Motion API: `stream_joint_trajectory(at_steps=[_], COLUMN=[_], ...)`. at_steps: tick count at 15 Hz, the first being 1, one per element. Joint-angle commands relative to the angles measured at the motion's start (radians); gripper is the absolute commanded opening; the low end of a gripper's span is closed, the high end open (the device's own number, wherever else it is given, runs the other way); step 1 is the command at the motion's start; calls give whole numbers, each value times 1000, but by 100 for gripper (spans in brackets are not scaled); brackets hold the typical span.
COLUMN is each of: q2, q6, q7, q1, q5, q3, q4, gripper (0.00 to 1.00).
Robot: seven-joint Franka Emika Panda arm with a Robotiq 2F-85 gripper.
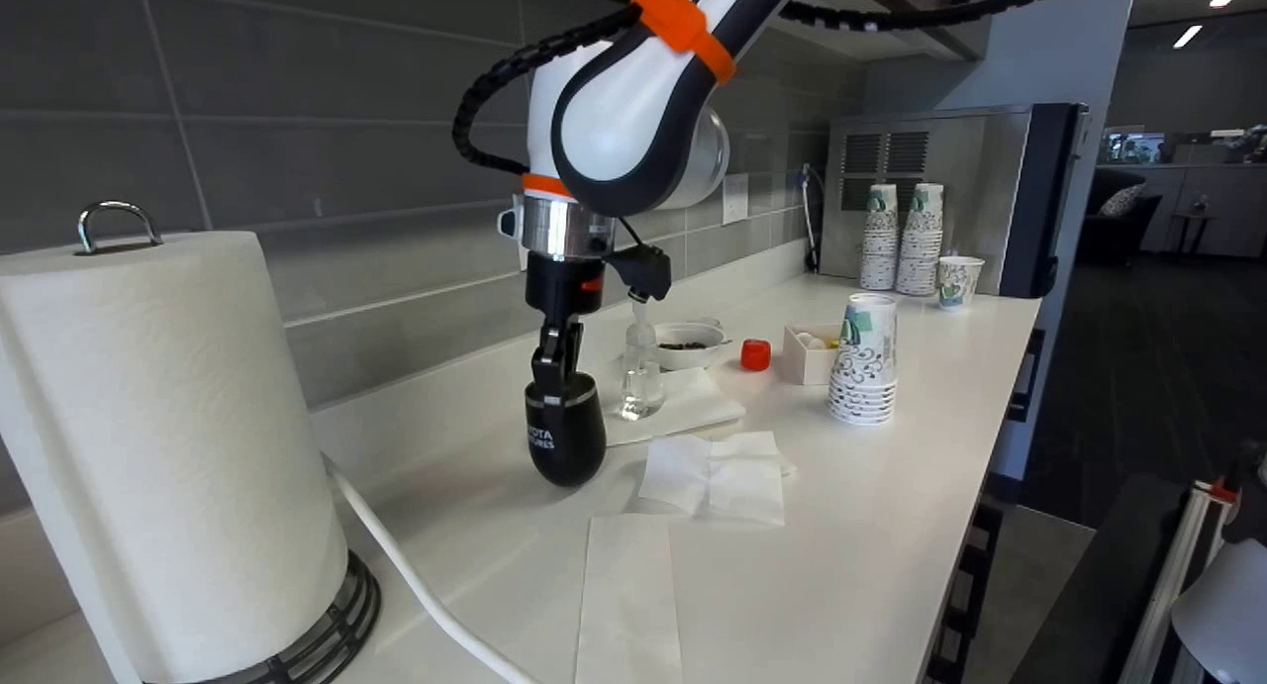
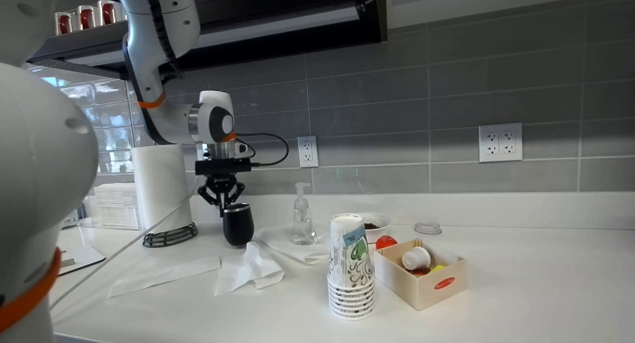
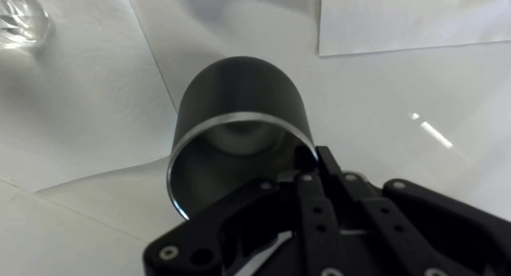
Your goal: Move the black cup to the left
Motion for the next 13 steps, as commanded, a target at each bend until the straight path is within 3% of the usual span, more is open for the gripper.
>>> stream_joint_trajectory(at_steps=[1,2,3,12,13], q2=[23,25,26,-10,-10], q6=[51,66,79,105,107], q7=[-47,-46,-45,-11,-4], q1=[-27,-27,-30,-29,-26], q5=[27,16,16,-6,-12], q3=[27,26,28,19,15], q4=[13,9,6,-17,-16], gripper=[2,31,32,99,100])
